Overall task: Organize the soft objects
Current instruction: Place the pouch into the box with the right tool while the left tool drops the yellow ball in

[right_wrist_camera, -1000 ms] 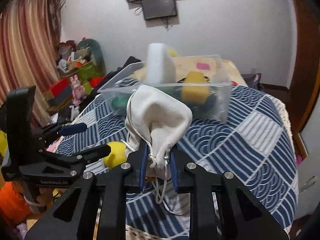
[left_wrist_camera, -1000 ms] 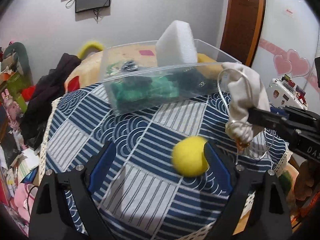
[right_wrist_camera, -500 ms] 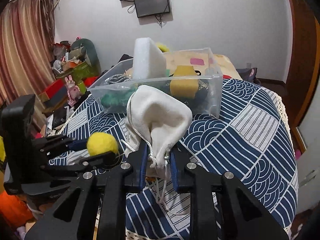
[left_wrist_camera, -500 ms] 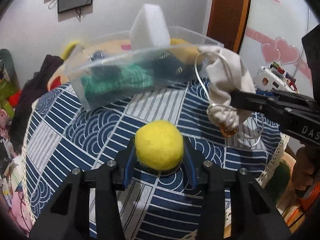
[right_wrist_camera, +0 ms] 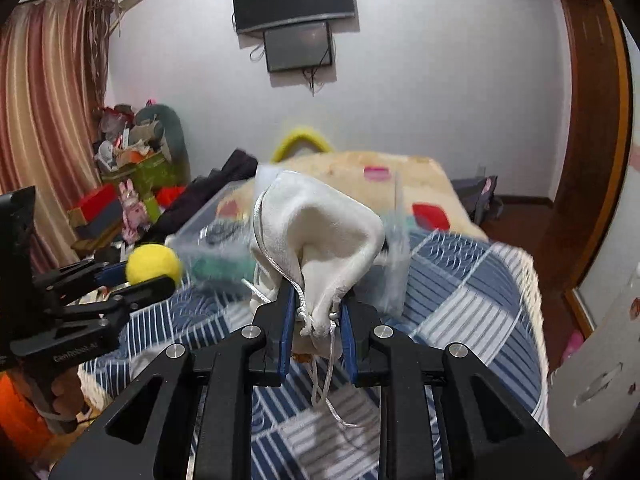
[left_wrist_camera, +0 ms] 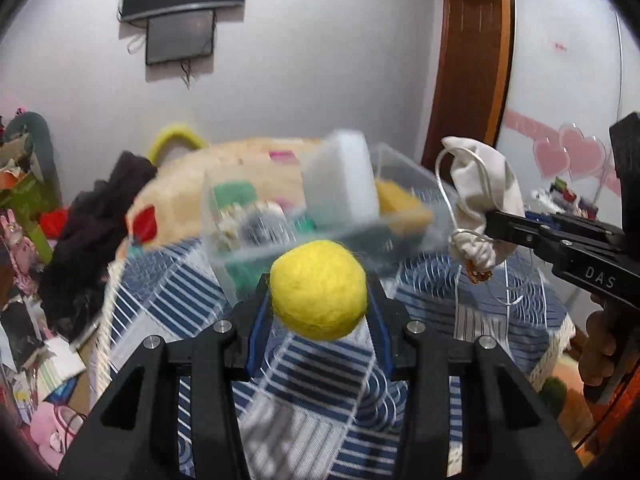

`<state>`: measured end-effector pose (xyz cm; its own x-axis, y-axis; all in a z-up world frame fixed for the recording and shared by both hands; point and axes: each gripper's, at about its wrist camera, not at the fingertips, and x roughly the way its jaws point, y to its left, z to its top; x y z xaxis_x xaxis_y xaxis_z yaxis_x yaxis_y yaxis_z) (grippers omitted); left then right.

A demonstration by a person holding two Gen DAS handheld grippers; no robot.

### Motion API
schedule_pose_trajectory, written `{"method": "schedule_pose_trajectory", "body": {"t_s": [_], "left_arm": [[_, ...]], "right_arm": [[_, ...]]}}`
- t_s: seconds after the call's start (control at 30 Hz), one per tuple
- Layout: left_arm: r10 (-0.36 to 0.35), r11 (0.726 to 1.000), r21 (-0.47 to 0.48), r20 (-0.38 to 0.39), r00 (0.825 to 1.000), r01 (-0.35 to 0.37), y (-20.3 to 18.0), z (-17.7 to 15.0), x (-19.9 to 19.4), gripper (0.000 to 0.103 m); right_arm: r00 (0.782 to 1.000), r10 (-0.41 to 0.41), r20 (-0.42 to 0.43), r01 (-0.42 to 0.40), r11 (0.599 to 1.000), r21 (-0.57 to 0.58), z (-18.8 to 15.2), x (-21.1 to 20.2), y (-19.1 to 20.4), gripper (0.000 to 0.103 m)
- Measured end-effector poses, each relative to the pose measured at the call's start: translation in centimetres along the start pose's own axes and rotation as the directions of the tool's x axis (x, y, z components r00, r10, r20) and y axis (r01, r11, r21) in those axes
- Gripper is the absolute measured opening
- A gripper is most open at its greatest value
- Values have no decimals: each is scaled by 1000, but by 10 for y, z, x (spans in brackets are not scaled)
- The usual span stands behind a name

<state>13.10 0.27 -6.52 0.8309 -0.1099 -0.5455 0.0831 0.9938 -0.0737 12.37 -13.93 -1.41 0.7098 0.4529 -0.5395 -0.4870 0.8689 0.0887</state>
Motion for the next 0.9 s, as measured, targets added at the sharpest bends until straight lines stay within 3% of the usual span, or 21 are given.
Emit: {"method": "schedule_pose_trajectory", "body": {"t_s": [0.23,0.33,0.7,0.9], "left_arm": [[42,999,-5,92,995,-42,9,32,-5,44],[20,1000,-9,106,994,-19,14,44,1,44],[-2,997,-74,3,1000,2,27,56,65,44],[21,996,-81,-55,998,-25,28,52,89,47]], "right_arm": [[996,-26,81,27,1000,-13,28,8,3,19],[995,-40,90,41,999,-11,34,18,3,19],[999,-13,-43,13,1000,-8,31,81,9,19],[996,-11,-85,7,999,-51,23,88,17,24]]}}
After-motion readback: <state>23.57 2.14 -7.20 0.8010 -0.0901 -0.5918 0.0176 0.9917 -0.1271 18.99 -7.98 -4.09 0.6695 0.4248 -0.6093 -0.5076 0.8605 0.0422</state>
